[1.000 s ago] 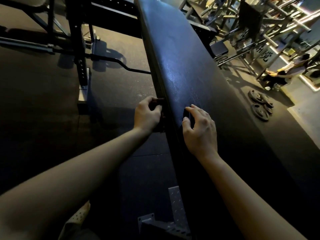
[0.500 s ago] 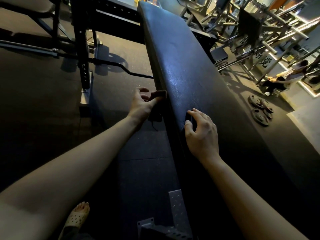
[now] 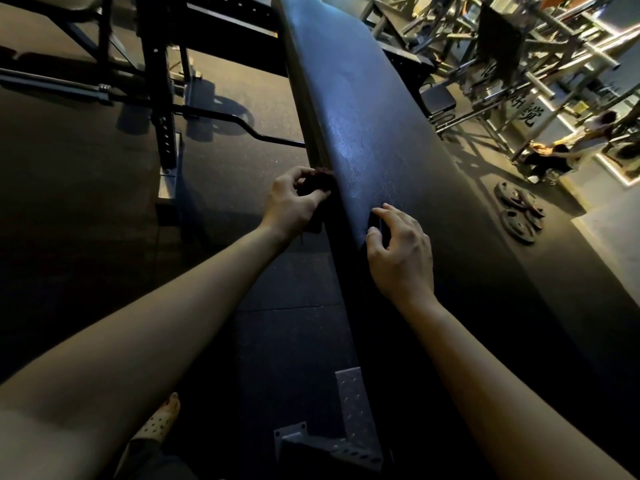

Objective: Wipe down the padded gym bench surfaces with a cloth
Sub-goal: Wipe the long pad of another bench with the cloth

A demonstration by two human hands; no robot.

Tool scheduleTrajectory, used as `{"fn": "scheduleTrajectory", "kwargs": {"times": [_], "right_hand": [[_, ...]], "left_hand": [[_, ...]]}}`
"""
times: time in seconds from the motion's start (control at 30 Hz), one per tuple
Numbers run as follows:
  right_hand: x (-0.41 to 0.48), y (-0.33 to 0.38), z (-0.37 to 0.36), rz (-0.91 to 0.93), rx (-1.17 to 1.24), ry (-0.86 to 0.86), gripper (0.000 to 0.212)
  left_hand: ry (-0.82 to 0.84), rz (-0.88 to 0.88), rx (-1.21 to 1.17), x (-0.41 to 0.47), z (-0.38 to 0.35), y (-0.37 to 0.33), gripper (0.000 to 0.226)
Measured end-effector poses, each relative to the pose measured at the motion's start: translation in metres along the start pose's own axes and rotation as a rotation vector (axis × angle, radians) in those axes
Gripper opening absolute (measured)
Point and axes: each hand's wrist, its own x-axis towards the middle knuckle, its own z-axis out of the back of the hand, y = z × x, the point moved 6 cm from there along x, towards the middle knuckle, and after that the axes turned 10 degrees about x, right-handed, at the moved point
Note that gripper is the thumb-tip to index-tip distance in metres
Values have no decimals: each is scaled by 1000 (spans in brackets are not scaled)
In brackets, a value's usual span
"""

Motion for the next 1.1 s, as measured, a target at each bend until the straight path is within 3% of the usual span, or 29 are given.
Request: {"fn": "scheduleTrajectory", "kwargs": {"times": [0.47, 0.77, 1.1], "right_hand": [[-2, 5, 3, 5, 14, 52, 38], [-15, 7, 25, 11, 83, 154, 33], [-122, -10, 79, 28, 92, 111, 32]], "left_hand": [[537, 62, -355, -83, -11, 18, 29], [580, 101, -389, -181, -18, 14, 33], [572, 172, -356, -275, -23, 6, 26]]}}
